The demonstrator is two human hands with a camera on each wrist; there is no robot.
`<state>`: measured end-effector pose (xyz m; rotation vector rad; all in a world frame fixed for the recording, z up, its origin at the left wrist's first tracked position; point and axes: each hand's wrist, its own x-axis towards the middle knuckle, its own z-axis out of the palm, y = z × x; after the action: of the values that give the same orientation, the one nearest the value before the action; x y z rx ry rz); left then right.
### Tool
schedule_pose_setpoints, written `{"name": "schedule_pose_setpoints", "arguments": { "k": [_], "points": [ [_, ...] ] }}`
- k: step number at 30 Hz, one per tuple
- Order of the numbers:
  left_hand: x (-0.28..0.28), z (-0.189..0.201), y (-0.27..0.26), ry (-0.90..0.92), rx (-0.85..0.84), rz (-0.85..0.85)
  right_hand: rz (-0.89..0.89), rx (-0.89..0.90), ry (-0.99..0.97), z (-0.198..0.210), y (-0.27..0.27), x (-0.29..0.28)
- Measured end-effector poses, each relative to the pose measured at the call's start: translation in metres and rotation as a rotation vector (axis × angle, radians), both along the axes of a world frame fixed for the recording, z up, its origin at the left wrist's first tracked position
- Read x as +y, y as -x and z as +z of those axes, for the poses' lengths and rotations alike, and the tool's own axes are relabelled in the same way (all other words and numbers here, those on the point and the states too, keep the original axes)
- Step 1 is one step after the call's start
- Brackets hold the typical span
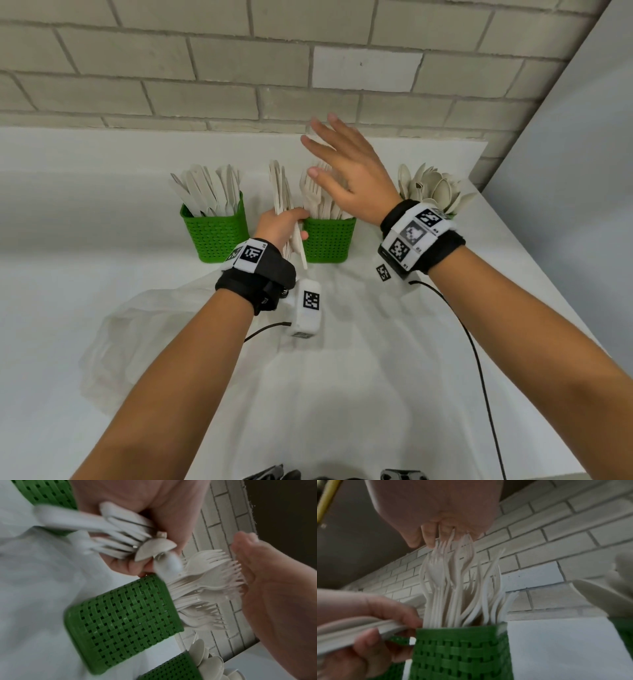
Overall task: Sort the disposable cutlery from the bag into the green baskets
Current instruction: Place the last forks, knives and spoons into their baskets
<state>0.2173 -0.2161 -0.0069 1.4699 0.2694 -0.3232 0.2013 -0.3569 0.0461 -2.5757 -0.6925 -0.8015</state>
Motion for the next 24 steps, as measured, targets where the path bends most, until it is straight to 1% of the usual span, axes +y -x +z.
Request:
{"name": "schedule_pose_setpoints", "arguments": {
  "k": [2, 3, 6, 10, 12, 13, 14, 15, 16, 17, 18, 21, 24],
  "points": [
    [-0.001, 0.001, 0.0, 0.004, 0.003, 0.004, -0.042, 0.013, 0.13, -0.003, -0.003, 0.002],
    [-0.001, 0.001, 0.0, 0.007, 0.005, 0.006, -0.062, 0.028, 0.161, -0.005, -0.004, 0.002],
    [-0.001, 0.003, 0.001, 0.007, 0.002, 0.007, -0.086, 0.042, 0.2, -0.008, -0.004, 0.0],
    [0.0, 0.005, 0.003, -0.01, -0.001, -0.009, -0.1, 0.117, 0.219, -0.019, 0.003, 0.001],
    [0.0, 0.007, 0.004, -0.003, -0.008, -0.001, -0.07, 0.189, 0.189, -0.015, 0.002, 0.0],
    [0.0, 0.008, 0.005, -0.005, -0.017, 0.008, -0.05, 0.277, 0.147, -0.011, 0.002, -0.001],
    [0.0, 0.01, 0.006, -0.008, -0.029, 0.022, -0.025, 0.363, 0.076, -0.006, 0.002, -0.001],
    [0.001, 0.011, 0.007, -0.003, -0.043, 0.036, 0.0, 0.409, -0.011, -0.003, 0.001, -0.002],
    [0.001, 0.014, 0.01, 0.009, -0.061, 0.05, 0.013, 0.404, -0.077, -0.002, 0.002, -0.003],
    [0.002, 0.016, 0.011, 0.026, -0.081, 0.065, 0.008, 0.374, -0.094, -0.002, 0.003, -0.004],
    [0.003, 0.017, 0.013, 0.039, -0.1, 0.078, -0.01, 0.348, -0.057, -0.003, 0.004, -0.005],
    [0.008, 0.023, 0.017, 0.035, -0.139, 0.092, -0.08, 0.338, 0.144, -0.009, 0.005, -0.008],
    [0.014, 0.029, 0.021, 0.043, -0.163, 0.122, -0.128, 0.311, 0.207, -0.012, 0.008, -0.007]
  ]
}}
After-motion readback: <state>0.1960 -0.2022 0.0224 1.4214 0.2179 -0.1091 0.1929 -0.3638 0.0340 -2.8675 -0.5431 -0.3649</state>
